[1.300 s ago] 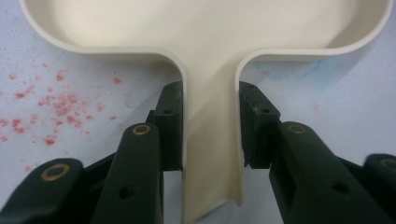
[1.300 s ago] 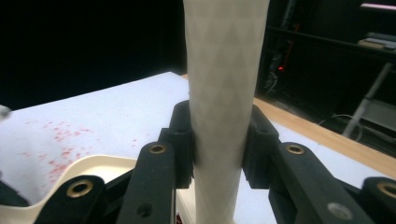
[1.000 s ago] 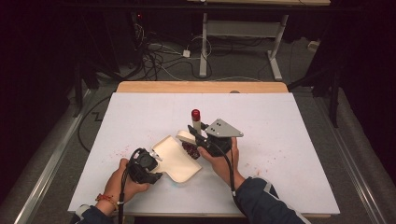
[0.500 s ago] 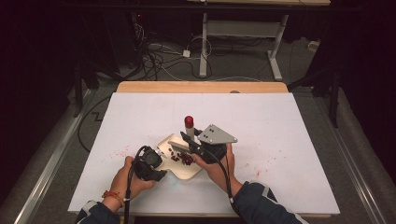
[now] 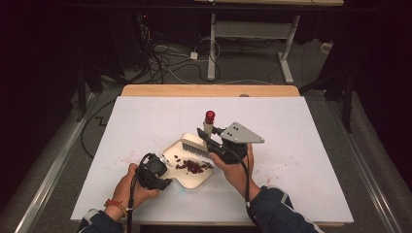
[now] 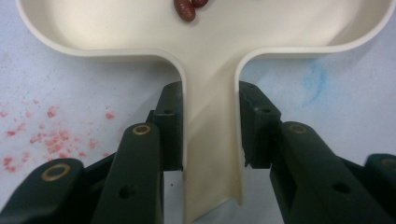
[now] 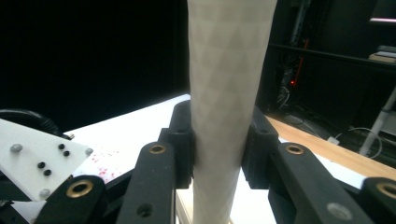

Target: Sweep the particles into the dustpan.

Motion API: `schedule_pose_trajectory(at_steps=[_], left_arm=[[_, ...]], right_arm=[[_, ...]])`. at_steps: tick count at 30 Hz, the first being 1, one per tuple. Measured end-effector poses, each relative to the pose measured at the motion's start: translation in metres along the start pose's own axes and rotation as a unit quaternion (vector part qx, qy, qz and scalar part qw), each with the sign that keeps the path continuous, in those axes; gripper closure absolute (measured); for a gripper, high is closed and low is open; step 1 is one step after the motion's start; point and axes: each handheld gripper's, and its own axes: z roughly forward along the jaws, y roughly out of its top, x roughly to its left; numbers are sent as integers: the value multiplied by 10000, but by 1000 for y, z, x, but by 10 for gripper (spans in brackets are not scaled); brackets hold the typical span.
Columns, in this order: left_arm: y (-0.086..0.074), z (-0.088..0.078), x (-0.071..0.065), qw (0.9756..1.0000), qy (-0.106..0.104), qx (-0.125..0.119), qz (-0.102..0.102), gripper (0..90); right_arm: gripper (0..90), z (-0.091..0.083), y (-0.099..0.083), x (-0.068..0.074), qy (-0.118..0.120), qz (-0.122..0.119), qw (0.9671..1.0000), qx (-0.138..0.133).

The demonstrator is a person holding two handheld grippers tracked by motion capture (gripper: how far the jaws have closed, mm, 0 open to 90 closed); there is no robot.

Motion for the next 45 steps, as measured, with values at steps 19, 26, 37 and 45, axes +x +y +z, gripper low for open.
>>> schedule_pose_trajectory(at_steps=[19,26,37,45], left_arm=[[-2,-1,-13,9999,98,38,59,641],[0,0,-16,10000,71,-36,30,640],[-1,0,-17,10000,56,-52,33,640],[-1,0,-17,9999,80,-60,83,639]], right_arm=[[698,-46,-29,-29,-521,-138,9969,579],[697,-38,-27,6,-197,-309,9971,667],[698,-44,-17,22,-6,-395,9981,477],[698,-51,-14,-3,-131,-221,9993,268]])
